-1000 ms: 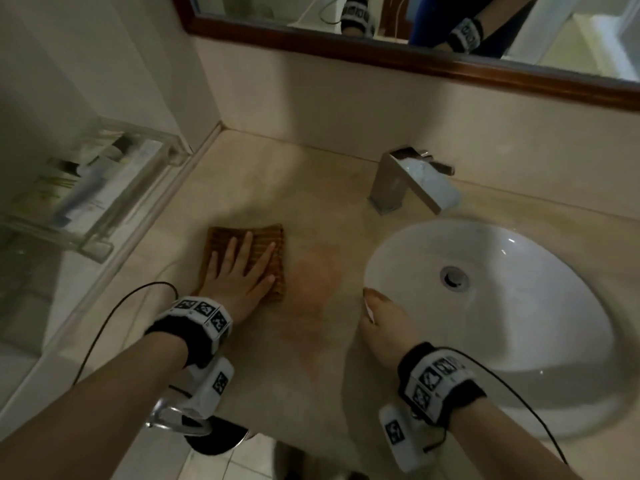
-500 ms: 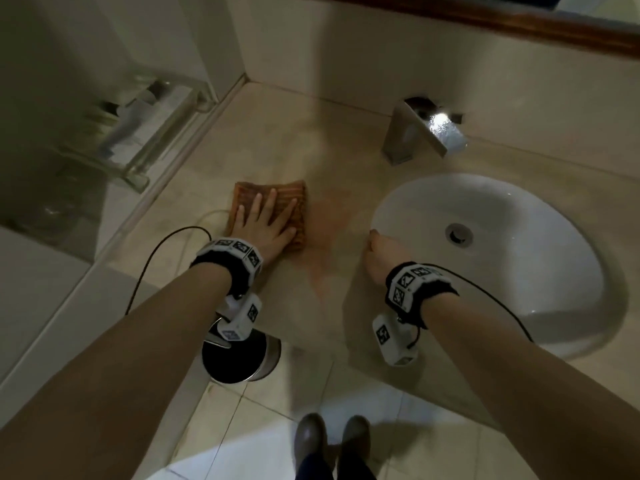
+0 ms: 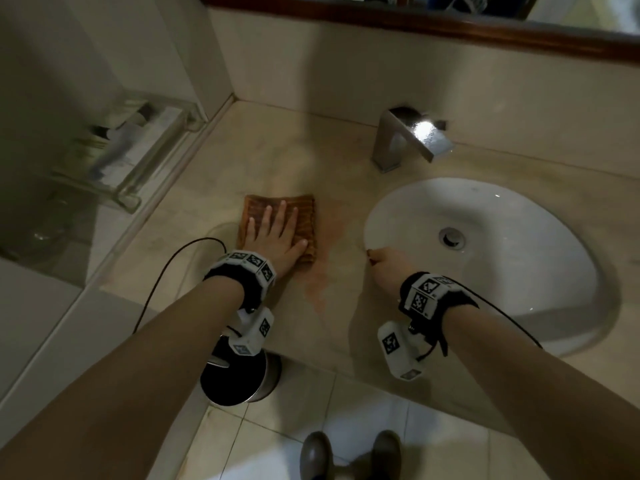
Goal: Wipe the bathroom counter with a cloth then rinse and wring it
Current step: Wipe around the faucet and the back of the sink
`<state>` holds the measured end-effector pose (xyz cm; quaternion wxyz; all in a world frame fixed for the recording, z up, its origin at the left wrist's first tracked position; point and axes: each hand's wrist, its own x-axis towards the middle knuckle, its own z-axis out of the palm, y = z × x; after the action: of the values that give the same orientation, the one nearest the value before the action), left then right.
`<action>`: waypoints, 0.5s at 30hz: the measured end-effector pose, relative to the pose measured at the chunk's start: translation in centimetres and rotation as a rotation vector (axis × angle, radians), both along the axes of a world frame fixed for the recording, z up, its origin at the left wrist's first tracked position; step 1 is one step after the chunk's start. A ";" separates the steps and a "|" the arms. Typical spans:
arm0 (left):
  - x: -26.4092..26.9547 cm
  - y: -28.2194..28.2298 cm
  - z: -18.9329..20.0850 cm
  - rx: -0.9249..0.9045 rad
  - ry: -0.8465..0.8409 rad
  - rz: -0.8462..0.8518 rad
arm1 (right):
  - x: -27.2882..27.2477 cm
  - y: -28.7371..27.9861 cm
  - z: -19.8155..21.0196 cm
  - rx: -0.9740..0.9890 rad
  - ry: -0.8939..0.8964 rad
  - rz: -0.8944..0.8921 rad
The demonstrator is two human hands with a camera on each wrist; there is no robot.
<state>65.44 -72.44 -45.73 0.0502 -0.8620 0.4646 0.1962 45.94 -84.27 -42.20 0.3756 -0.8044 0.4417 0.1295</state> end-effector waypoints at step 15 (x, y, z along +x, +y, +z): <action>-8.1 -9.0 0.6 0.008 0.053 -0.151 | -4.3 -3.9 -0.4 0.232 0.194 0.074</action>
<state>57.33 -81.41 -45.10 0.0560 -0.8188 0.5288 0.2163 41.63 -88.18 -42.59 0.4165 -0.7552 0.4279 0.2705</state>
